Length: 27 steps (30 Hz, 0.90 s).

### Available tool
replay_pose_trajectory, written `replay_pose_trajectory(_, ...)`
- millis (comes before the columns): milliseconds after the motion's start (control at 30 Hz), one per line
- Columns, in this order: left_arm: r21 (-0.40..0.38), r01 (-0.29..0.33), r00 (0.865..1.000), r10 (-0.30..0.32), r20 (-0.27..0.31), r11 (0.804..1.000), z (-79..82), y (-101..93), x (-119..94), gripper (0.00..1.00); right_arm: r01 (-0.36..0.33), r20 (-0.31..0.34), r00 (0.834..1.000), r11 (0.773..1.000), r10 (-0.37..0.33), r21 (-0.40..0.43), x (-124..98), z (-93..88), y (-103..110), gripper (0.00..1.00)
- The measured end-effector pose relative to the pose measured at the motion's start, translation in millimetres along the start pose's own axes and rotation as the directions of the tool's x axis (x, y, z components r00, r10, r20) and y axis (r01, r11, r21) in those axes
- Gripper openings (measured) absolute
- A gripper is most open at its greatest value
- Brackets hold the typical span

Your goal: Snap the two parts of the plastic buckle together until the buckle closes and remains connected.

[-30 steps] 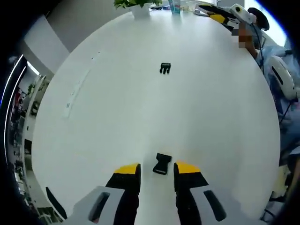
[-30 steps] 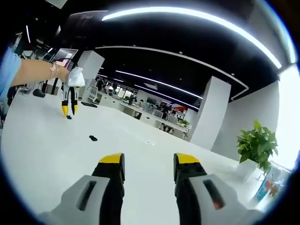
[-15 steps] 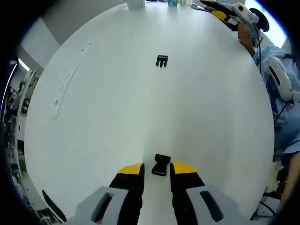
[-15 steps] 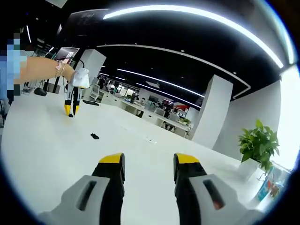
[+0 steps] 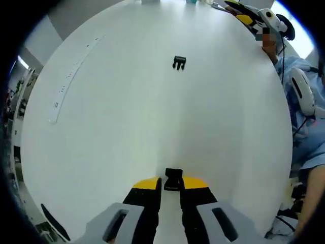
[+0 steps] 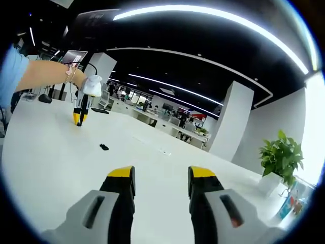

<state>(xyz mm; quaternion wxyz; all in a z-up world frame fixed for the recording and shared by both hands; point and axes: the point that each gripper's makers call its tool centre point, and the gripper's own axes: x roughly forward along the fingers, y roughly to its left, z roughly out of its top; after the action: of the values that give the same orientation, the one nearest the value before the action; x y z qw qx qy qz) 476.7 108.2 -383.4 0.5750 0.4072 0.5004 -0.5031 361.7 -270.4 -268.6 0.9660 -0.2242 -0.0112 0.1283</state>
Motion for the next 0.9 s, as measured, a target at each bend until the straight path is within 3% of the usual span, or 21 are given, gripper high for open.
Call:
replay_pose_trajectory(600, 0.027, -0.001, 1.000, 0.002, -0.019, 1.000, 2.3, -12.1, 1, 0.08, 0.004, -0.009, 1.000, 1.000, -0.004, -0.003, 1, -2.5, -1, 0.42)
replay_pose_trajectory(900, 0.044, 0.002, 0.999, -0.001, -0.041, 0.999, 4.3, -28.5, 2, 0.07, 0.004, -0.010, 1.000, 1.000, -0.004, -0.002, 1, -2.2, -2, 0.41)
